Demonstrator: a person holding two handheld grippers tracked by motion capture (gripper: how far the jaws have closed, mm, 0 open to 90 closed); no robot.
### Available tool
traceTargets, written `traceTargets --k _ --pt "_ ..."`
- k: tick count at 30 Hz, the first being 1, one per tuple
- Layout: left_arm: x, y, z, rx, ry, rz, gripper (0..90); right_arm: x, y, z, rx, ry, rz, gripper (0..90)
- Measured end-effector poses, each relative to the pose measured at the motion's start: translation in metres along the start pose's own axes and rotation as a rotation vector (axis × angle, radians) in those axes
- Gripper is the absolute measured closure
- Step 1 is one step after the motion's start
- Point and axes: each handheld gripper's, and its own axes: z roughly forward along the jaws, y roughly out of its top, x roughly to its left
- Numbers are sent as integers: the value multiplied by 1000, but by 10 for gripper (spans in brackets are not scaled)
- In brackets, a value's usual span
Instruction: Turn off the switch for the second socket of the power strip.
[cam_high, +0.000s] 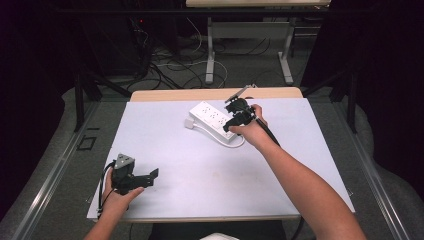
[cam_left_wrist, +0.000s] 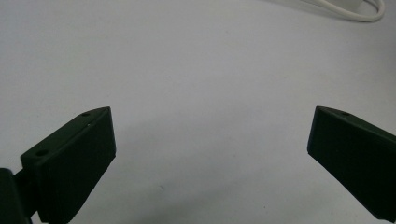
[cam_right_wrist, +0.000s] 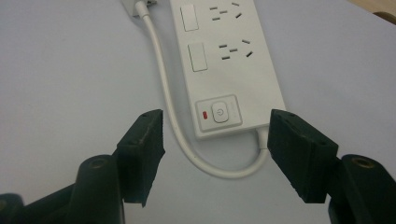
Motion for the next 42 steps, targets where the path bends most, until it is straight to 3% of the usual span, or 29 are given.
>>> traceTargets --k 12,25,34,35,36,42 --pt "1 -1 -1 0 3 -6 10 0 17 13 3 -3 -4 387" --pt "2 -2 -6 -3 8 -7 10 -6 32 27 -90 14 25 449" --pt "1 -2 -5 -6 7 -9 10 -14 37 34 -137 8 60 524" --pt "1 -2 -4 -7 7 -10 10 -14 37 35 -147 12 74 525" --pt "1 -2 -4 -4 6 -9 10 -16 38 36 -162 29 119 531" --pt "1 -1 -4 -6 8 -10 10 -19 41 39 -200 42 154 533"
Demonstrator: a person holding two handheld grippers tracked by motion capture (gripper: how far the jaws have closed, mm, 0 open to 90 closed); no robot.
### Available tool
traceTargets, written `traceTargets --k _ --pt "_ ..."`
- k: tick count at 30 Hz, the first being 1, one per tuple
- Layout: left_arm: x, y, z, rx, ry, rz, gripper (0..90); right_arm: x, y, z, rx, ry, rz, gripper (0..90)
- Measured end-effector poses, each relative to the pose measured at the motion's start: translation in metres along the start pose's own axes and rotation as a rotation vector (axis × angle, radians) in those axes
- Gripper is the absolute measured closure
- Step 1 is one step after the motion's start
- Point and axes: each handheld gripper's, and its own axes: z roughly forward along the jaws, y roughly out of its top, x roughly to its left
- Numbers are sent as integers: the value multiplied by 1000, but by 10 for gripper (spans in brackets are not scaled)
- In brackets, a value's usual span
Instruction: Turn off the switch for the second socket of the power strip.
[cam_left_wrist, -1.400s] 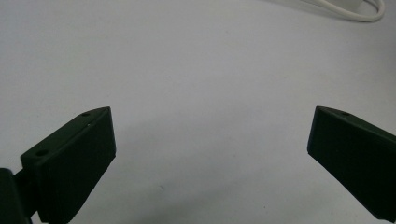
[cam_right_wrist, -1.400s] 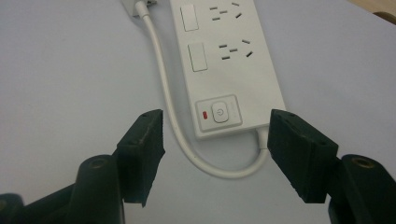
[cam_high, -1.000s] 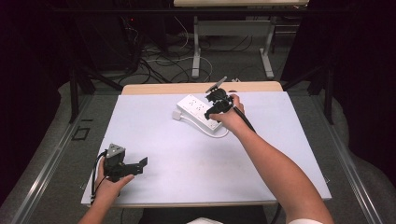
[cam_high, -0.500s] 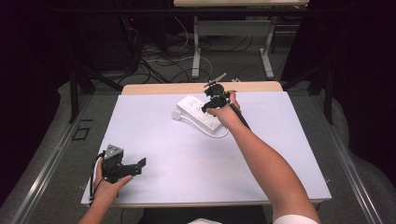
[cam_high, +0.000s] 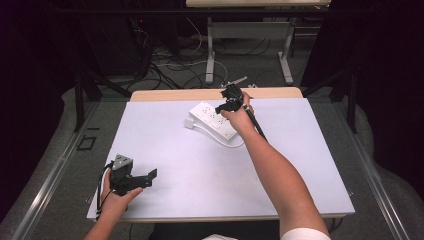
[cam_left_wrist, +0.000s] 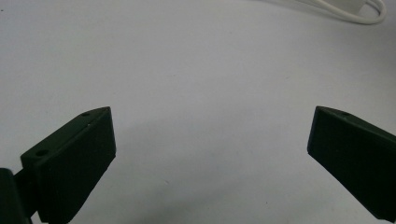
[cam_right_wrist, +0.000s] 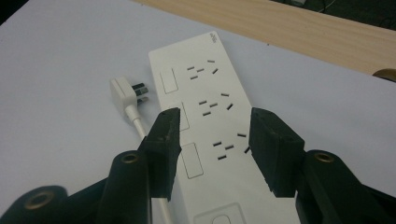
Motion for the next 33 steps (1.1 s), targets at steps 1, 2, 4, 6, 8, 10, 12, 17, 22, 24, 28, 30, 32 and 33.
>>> traceTargets --k 1,2,4,6,8,10,12,17,22,24,28,30,32,33 --pt "0 0 0 0 0 0 10 0 0 0 6 -1 -7 533" --pt "0 0 0 0 0 0 10 1 0 3 -16 3 6 533" --pt "0 0 0 -1 -1 -1 10 1 1 5 -15 1 1 533" --pt "0 0 -1 1 -2 1 10 1 1 8 -16 2 -13 534" --pt "1 0 -1 1 -3 1 10 2 1 11 -22 2 -26 540" --pt "1 0 -1 2 -3 0 10 5 1 14 -25 3 -28 550" --pt "1 0 -1 2 -4 1 10 6 1 18 -31 1 -34 562" --pt "1 -1 -1 1 -3 1 10 10 1 25 -40 5 -44 585" --pt "1 -1 -2 1 -1 1 15 14 -2 33 -42 2 -59 631" --pt "1 -1 -1 0 0 1 15 15 -3 37 -43 0 -71 652" --pt "0 -1 -1 2 -2 4 15 18 -4 43 -50 4 -82 687" --pt "0 -1 -1 0 -1 4 15 19 -5 47 -61 5 -84 704" --pt "0 -1 -1 2 -1 7 16 19 -6 49 -59 8 -89 726" --pt "0 -1 -1 2 -1 8 16 20 -6 51 -61 8 -88 738"
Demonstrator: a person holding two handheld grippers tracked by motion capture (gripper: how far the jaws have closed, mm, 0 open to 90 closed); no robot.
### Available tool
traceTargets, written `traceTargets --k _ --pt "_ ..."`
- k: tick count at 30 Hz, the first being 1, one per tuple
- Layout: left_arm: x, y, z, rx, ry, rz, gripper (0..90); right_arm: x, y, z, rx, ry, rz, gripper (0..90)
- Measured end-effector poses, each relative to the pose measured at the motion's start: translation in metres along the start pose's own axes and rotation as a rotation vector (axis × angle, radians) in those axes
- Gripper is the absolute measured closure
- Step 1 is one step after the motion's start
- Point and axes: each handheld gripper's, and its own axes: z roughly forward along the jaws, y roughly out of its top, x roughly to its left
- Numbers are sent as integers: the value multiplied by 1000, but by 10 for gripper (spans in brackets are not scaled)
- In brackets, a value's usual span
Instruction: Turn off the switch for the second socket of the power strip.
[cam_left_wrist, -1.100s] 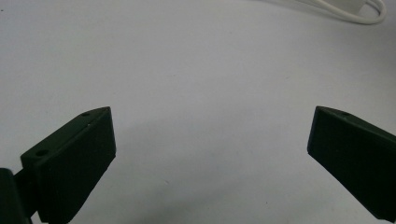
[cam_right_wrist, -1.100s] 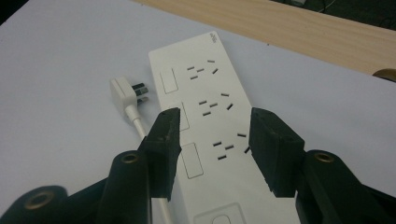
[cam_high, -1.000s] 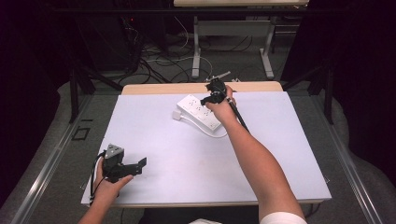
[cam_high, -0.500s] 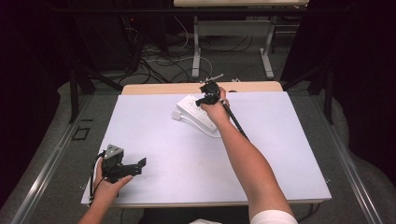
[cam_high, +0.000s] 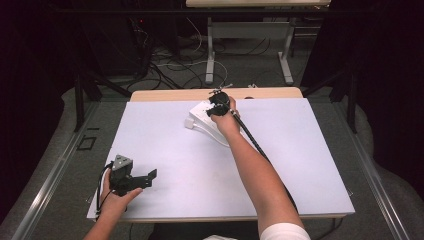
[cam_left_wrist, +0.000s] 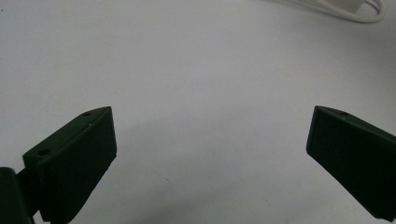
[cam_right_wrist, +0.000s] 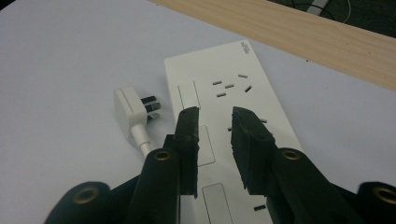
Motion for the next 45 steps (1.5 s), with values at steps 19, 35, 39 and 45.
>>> traceTargets --k 19,35,39,45 --pt "0 0 1 6 -4 0 19 1 -6 19 4 33 -8 900" --pt "1 0 1 11 -6 -7 22 2 -12 32 37 18 -35 900" --pt "0 0 2 11 -7 -5 22 3 -13 35 26 15 -24 900" --pt "0 0 2 13 -8 -6 22 5 -12 36 45 23 -26 900"
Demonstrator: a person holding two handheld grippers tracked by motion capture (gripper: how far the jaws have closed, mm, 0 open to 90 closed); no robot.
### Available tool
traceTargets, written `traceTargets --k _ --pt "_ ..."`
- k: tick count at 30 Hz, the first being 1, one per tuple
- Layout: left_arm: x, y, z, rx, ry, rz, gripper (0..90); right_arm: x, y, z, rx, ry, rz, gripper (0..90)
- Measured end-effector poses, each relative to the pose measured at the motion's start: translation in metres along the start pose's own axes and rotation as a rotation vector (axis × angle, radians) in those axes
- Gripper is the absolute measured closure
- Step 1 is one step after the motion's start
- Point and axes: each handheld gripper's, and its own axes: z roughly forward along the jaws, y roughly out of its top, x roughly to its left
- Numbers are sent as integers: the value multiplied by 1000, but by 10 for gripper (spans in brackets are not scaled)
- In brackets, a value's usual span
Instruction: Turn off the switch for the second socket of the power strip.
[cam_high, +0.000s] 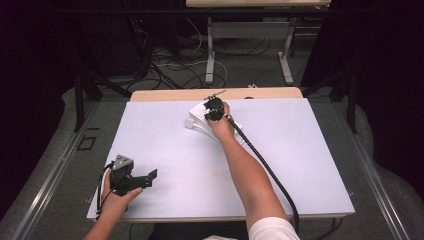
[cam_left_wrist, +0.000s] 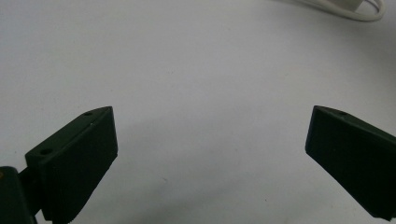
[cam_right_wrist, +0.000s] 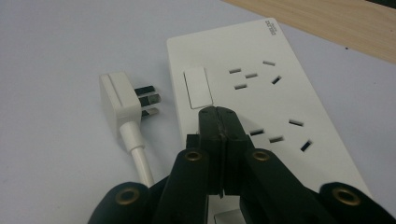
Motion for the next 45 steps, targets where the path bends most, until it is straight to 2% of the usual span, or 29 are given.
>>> traceTargets --k 1,2,3,4,8,10,11,12,13,14,16,17,19,20,21,23,28,30,31,32,33,38,42,43,44,45 --pt "0 0 0 0 0 0 22 1 0 2 -18 4 12 900" --pt "0 0 0 0 -1 0 22 0 1 0 21 -7 -11 900" --pt "0 0 0 0 -1 0 22 0 1 2 -11 -9 -14 900" --pt "0 0 0 0 -1 0 22 0 1 1 -2 -3 3 900" --pt "0 0 0 -2 -2 -1 22 0 1 2 -14 9 20 900" --pt "0 0 0 -1 -2 -2 22 -1 1 3 -17 -1 3 900" --pt "0 0 0 -1 -2 -1 22 -1 1 3 -36 -1 -4 900" --pt "0 0 0 0 -1 0 22 0 1 2 -11 -10 -15 900" --pt "0 0 0 -2 0 0 23 0 1 3 -23 -5 -17 900" --pt "0 0 0 2 0 5 23 0 1 2 0 -11 -31 900" --pt "-1 0 1 -9 2 2 25 1 0 4 -20 -12 -20 900" --pt "-1 0 1 -9 2 2 25 1 1 1 29 -22 -33 900" --pt "-1 0 0 1 -1 2 25 2 -1 7 -53 -6 -16 900" --pt "0 0 0 0 0 2 25 2 0 6 -33 -14 -26 900" --pt "0 0 0 -2 0 0 25 3 0 7 -44 -6 -20 900" --pt "0 0 0 1 -1 1 25 2 0 5 -25 -12 -15 900" --pt "0 0 -1 -3 1 2 25 3 -1 6 -43 -13 -9 900" --pt "0 0 -1 -1 1 4 25 3 -1 5 -26 -19 -9 900" --pt "0 0 0 -2 1 3 25 3 -2 7 -64 -11 -3 900" --pt "0 0 0 -2 1 3 25 3 -1 6 -36 -16 -6 900" --pt "0 0 -1 0 1 5 25 2 -1 6 -34 -13 -7 900" --pt "0 0 -1 -3 1 2 25 3 -1 5 -35 -15 -2 900" --pt "-1 0 -1 -4 -1 2 25 3 -1 6 -42 -9 7 866" --pt "0 0 -1 -4 -1 2 25 4 0 4 -12 -21 0 863" --pt "0 0 -1 -2 -1 2 25 4 -1 4 -25 -21 -17 863" --pt "0 0 0 -2 0 3 25 5 -1 5 -47 -20 -9 862"
